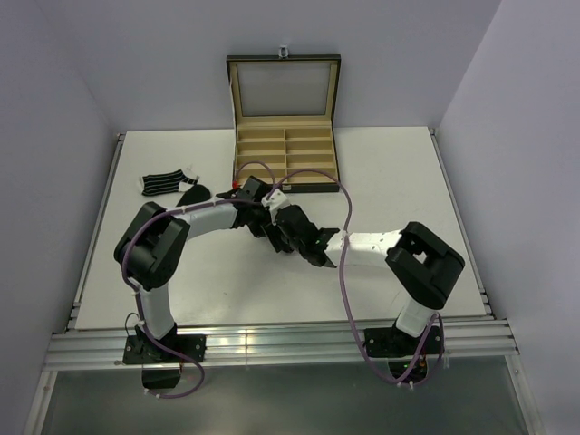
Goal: Roll the socks
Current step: Roll the sock at the center of the board, then pick up the sock at the center of the board.
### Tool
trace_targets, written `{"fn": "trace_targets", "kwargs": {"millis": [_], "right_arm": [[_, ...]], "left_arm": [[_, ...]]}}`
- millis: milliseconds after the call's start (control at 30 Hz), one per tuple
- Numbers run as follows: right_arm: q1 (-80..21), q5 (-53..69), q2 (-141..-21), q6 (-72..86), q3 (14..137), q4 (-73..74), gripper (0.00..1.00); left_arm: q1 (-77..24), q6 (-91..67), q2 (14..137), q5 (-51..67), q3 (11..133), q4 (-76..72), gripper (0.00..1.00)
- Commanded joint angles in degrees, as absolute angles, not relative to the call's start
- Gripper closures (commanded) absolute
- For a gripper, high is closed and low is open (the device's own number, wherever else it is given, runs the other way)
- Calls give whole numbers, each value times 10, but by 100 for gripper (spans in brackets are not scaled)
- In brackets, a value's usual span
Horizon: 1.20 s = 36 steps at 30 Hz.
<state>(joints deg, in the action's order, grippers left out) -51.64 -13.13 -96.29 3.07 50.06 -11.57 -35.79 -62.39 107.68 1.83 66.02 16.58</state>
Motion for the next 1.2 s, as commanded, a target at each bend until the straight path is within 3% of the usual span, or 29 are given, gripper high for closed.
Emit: {"fn": "trace_targets", "kwargs": {"millis": [0,467,1167], "right_arm": [[-526,-127,-991,14,490,-94,42],[-526,-116,-948,74,427,-105,42],[-525,-139,-980,54,447,-193,41]], "left_arm": [[-372,-598,1099,10,657,224,100],[-364,-586,1104,7,657,225,100],[-364,-577,1105,26,661,229,100]]}}
